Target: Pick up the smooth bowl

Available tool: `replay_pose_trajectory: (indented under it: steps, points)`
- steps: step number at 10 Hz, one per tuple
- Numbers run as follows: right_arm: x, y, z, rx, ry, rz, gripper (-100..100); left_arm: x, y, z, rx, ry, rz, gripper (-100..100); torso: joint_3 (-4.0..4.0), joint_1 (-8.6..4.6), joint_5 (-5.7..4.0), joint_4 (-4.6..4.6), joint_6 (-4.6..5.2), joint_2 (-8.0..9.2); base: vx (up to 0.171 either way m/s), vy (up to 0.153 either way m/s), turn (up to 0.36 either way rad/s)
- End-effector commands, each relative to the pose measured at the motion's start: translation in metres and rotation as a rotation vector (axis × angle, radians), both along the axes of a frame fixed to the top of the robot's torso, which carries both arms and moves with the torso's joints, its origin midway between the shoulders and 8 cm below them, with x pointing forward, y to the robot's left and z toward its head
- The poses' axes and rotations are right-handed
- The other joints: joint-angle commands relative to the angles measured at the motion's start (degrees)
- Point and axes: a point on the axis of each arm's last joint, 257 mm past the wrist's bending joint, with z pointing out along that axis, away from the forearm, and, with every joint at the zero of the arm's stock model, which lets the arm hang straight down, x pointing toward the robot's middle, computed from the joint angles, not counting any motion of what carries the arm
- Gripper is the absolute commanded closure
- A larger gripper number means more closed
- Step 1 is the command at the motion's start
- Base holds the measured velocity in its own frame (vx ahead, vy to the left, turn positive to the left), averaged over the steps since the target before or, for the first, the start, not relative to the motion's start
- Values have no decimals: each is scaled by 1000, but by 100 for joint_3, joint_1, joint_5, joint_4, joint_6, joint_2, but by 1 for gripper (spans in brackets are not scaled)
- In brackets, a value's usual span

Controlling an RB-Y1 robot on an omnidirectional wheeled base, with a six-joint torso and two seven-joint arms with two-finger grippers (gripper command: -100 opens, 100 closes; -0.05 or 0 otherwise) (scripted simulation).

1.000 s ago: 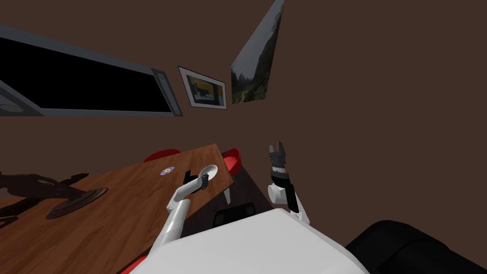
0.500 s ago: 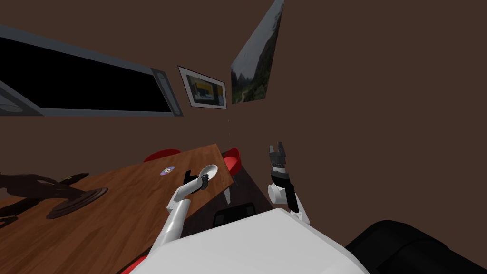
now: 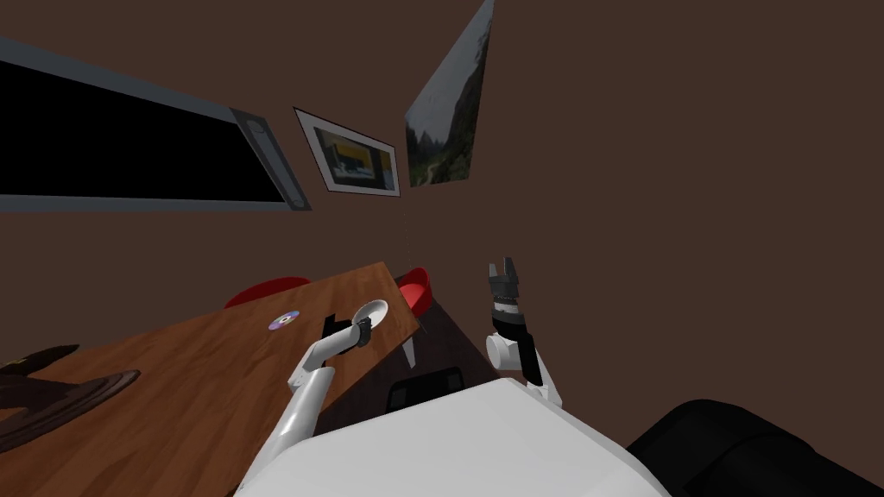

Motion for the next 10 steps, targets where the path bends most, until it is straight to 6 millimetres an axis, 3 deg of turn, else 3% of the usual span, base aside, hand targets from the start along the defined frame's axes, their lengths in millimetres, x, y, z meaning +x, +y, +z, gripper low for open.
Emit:
replay_pose_trajectory:
  steps: [1, 10]
  points:
    - [0, 0, 0, 0, 0, 0, 0, -3, 13, 3, 4, 0, 31, 100, 0, 0, 0, 0, 0, 0, -38, 8, -213]
    - [0, 0, 0, 0, 0, 0, 0, -18, 55, 10, -5, -1, 165, 100, 7, -7, -4, 8, 5, 6, -43, 12, -155]
